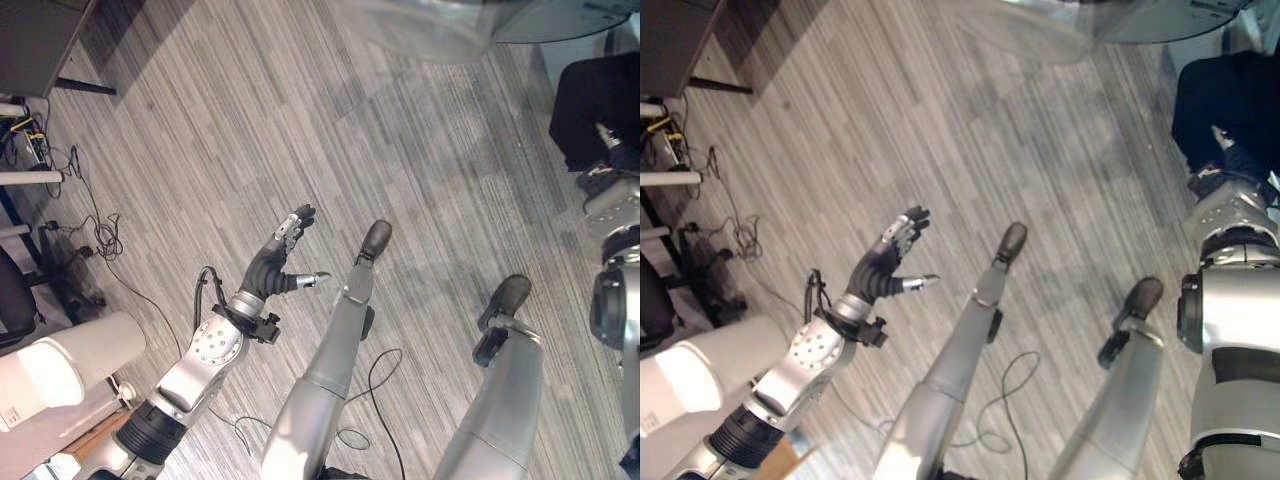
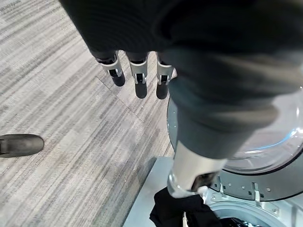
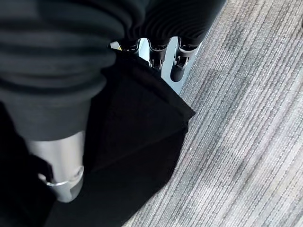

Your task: Grab the laundry basket,head to the washer,open it,put in the laundry and shut it.

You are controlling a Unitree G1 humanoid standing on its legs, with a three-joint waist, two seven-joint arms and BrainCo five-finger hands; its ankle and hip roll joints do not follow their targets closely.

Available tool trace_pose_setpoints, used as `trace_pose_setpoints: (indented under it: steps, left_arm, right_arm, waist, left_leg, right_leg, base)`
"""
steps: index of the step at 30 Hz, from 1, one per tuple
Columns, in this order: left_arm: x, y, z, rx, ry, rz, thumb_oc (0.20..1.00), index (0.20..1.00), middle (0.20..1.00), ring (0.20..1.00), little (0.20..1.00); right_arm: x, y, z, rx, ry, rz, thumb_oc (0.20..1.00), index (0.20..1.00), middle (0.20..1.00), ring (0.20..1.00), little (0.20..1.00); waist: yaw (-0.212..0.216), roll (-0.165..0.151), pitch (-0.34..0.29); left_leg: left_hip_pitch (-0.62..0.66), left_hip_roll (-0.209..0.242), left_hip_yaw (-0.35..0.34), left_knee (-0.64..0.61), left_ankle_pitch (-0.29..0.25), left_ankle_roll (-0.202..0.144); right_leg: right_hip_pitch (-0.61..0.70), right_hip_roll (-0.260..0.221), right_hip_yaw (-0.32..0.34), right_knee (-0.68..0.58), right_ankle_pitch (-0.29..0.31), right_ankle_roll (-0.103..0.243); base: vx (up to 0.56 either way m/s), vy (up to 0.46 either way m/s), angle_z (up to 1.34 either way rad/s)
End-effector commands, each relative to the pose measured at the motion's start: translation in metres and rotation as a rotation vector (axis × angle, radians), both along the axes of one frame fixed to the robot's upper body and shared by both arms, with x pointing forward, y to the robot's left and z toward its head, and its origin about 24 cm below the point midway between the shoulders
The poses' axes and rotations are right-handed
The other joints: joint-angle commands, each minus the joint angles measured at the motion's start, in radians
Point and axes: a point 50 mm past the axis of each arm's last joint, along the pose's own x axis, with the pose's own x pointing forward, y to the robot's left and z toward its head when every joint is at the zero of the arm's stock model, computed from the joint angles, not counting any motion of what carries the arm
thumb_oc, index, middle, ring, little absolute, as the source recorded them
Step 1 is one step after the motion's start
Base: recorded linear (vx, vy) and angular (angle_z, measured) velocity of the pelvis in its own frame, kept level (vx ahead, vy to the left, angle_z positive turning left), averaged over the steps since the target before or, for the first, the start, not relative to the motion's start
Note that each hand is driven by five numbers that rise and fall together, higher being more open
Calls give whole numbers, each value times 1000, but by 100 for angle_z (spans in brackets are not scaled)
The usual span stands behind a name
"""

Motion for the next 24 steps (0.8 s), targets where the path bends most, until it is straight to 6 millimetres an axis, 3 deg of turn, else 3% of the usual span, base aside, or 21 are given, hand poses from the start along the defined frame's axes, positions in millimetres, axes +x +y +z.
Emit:
trace_pose_setpoints:
  steps: [1,2,3,6,12,20,22,24]
  left_arm:
    - [-6,14,11,-41,-70,61,1000,1000,1000,1000,1000]
    - [-6,14,11,-41,-70,61,1000,1000,1000,1000,1000]
    - [-6,14,11,-41,-70,61,1000,1000,1000,1000,1000]
    - [-6,22,12,-37,-83,94,1000,1000,1000,1000,1000]
    - [-6,24,13,-20,-96,95,1000,1000,1000,1000,1000]
    - [-3,20,15,5,-103,73,1000,1000,1000,1000,1000]
    - [-4,26,11,24,-91,90,1000,1000,1000,1000,1000]
    - [-5,27,10,33,-83,91,1000,1000,1000,1000,1000]
  right_arm:
    - [-38,-49,39,-81,-112,-199,250,250,250,250,250]
    - [-38,-49,40,-82,-112,-198,250,250,250,250,250]
    - [-38,-49,40,-81,-112,-198,200,200,200,200,200]
    - [-43,-53,36,-54,-119,-228,200,200,200,200,200]
    - [-36,-46,31,28,-203,-207,200,200,200,200,200]
    - [-38,-44,57,49,-418,-216,200,200,200,200,200]
    - [-56,-57,74,22,-536,-288,200,200,200,200,200]
    - [-60,-59,74,14,-547,-312,200,200,200,200,200]
  waist:
    - [-11,31,-2]
    - [-11,28,-8]
    - [-11,31,-1]
    - [-31,19,0]
    - [-46,5,16]
    - [-80,-45,15]
    - [-111,-81,-6]
    - [-114,-88,-8]
  left_leg:
    - [54,52,24,65,-172,26]
    - [64,54,27,64,-193,28]
    - [55,52,24,65,-172,26]
    - [79,58,31,54,-191,23]
    - [116,74,37,7,-163,23]
    - [258,109,54,-97,-150,27]
    - [343,129,61,-142,-148,27]
    - [372,136,62,-161,-143,29]
  right_leg:
    - [62,16,73,-106,-12,31]
    - [72,15,73,-104,-35,33]
    - [63,16,74,-106,-13,31]
    - [92,20,71,-110,-35,31]
    - [130,34,52,-167,8,31]
    - [287,65,5,-348,69,39]
    - [376,81,-18,-432,95,43]
    - [409,86,-25,-466,110,43]
  base:
    - [20,-21,6]
    - [-51,-5,8]
    - [77,-29,4]
    - [6,-8,0]
    - [-16,-6,-7]
    - [6,-14,-19]
    - [0,-31,-28]
    - [22,-30,-35]
